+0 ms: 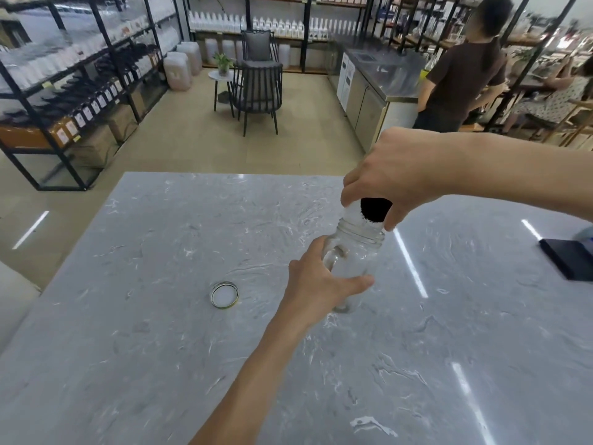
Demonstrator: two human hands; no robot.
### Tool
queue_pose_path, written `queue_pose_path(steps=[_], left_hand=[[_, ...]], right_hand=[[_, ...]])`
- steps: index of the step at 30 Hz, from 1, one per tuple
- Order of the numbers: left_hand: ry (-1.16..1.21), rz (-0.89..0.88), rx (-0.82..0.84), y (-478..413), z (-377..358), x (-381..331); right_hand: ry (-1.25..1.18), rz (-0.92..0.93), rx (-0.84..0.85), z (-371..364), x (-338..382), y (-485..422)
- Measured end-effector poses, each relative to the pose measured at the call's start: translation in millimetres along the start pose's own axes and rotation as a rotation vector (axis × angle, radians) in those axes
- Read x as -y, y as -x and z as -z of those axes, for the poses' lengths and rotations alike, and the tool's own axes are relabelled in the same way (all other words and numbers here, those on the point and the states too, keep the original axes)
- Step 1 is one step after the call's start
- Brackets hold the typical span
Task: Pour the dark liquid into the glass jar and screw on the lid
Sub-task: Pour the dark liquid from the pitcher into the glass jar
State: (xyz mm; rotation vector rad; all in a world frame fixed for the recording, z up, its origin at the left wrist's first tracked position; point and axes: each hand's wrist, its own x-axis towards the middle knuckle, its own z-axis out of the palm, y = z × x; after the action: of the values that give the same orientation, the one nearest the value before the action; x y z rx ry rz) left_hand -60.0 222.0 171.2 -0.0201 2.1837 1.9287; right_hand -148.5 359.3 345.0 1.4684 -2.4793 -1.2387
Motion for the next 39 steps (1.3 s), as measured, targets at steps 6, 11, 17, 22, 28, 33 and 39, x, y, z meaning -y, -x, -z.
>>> queue_pose_path(steps=[6, 11, 17, 22, 28, 33, 39], left_hand=[[-0.081, -0.013, -0.05, -4, -2, -5], [-0.095, -0.017, -0.046, -2, -5, -7], [-0.089, -0.033, -0.048, -2, -7, -12], [-0.068, -0.033, -0.035, -3, -8, -20], [-0.082, -0.058, -0.03, -7, -7, -25], [-0.092, -0.063, -0.023, -10, -6, -27], [-0.113, -0.07, -0.04, -8, 1, -25]], right_hand=[[0.042, 0.015, 0.065, 8, -6, 2], [0.068, 0.042, 0.082, 14, -7, 5], [0.119, 0.067, 0.102, 18, -7, 6], [0.182, 0.087, 0.141, 23, -11, 7], [0.257, 0.111, 0.201, 30, -14, 4], [0.279, 0.121, 0.224, 38, -12, -2], [0.292, 0.107, 0.214, 36, -10, -12]])
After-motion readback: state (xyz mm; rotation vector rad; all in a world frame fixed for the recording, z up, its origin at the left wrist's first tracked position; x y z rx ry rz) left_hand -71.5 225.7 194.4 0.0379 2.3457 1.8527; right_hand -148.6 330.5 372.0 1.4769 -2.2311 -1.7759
